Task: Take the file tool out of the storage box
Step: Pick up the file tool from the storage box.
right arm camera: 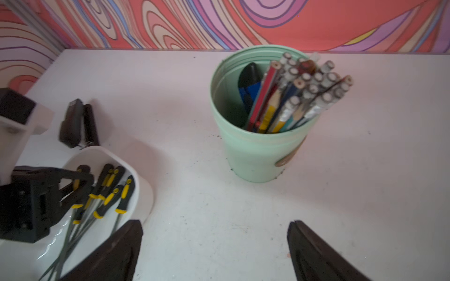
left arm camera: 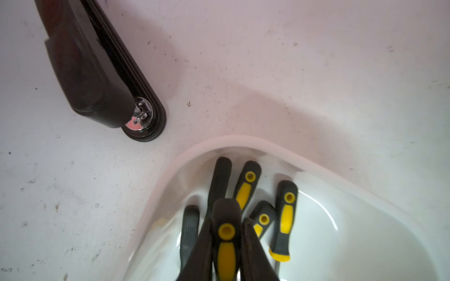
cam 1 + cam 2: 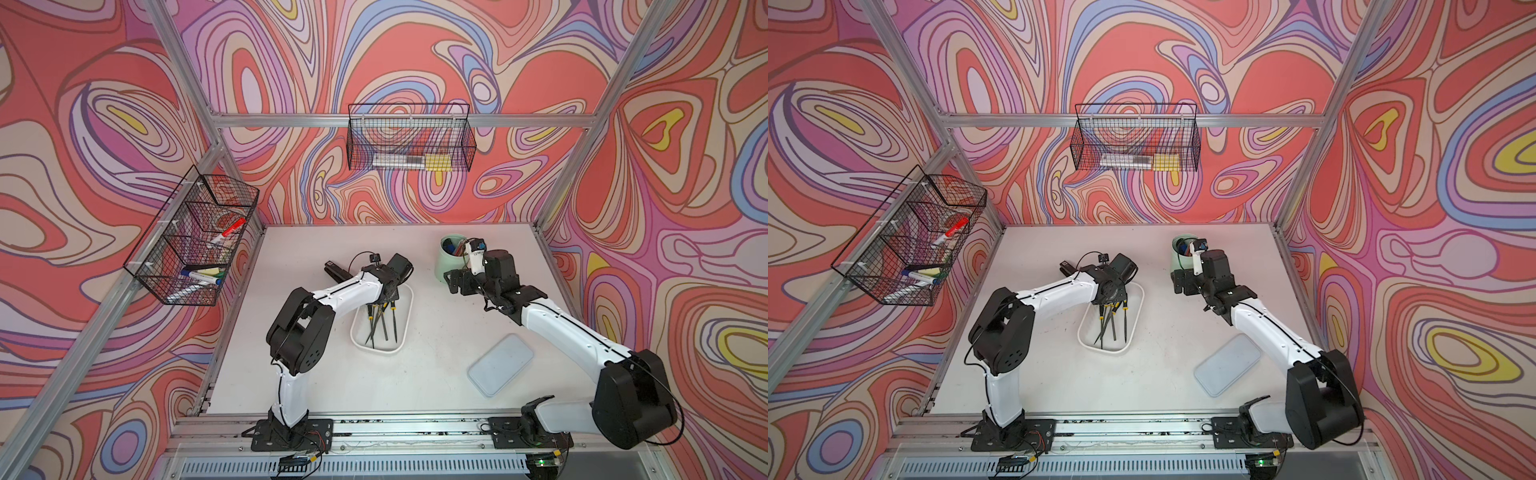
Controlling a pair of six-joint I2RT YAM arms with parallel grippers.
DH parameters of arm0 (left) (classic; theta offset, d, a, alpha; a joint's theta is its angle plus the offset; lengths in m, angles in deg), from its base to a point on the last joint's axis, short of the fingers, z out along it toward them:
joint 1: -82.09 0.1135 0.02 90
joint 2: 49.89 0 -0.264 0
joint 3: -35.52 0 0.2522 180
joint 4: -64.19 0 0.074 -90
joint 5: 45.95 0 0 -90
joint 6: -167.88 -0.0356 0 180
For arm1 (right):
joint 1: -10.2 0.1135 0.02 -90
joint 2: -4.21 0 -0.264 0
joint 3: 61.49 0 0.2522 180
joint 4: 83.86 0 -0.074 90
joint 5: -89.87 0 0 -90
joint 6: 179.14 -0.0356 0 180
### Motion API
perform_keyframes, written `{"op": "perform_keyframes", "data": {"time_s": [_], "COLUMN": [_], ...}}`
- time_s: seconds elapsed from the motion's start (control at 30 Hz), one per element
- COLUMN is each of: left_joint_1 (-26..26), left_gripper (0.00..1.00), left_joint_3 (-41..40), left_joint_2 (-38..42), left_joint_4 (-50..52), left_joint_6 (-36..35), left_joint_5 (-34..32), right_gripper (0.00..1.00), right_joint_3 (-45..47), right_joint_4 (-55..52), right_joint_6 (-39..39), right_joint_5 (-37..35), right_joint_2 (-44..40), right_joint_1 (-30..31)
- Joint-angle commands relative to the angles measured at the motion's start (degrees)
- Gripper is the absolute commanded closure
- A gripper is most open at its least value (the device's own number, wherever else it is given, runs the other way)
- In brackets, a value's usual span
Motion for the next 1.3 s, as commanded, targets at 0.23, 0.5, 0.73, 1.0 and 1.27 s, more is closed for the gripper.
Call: {"op": "perform_keyframes", "data": {"time_s": [0.23,0.5,0.73,1.0,1.27], "left_joint_1": [0.5,1.2,2.5,3.0,3.1], "left_gripper": [0.90,0.90,0.89,0.90,0.90], "left_joint_3": [-6.1,-8.4,-8.5,-8.6,-9.0], "left_joint_2": [13.4,16.9,17.8,18.3,18.7], "left_joint_4": [-11.8,-16.5,-19.7,-21.5,-21.9], "left_joint_6": [-5.3,-3.6,-0.9,1.2,1.6], "left_joint_5": [7.4,12.7,17.3,19.8,20.2], "right_gripper": [0.14,0.26,0.44,0.57,0.70], "right_joint_3": [4.2,8.0,8.8,7.6,6.3], "right_joint_4": [6.5,17.5,22.5,25.0,24.3], "right_joint_6": [-14.4,-22.7,-25.2,-25.9,-25.3], "right_joint_5": [34.3,42.9,43.2,41.4,38.8], "right_joint_2": [-0.7,1.5,4.5,8.8,10.1], "right_joint_1": [0.9,3.3,5.5,8.5,9.5]}}
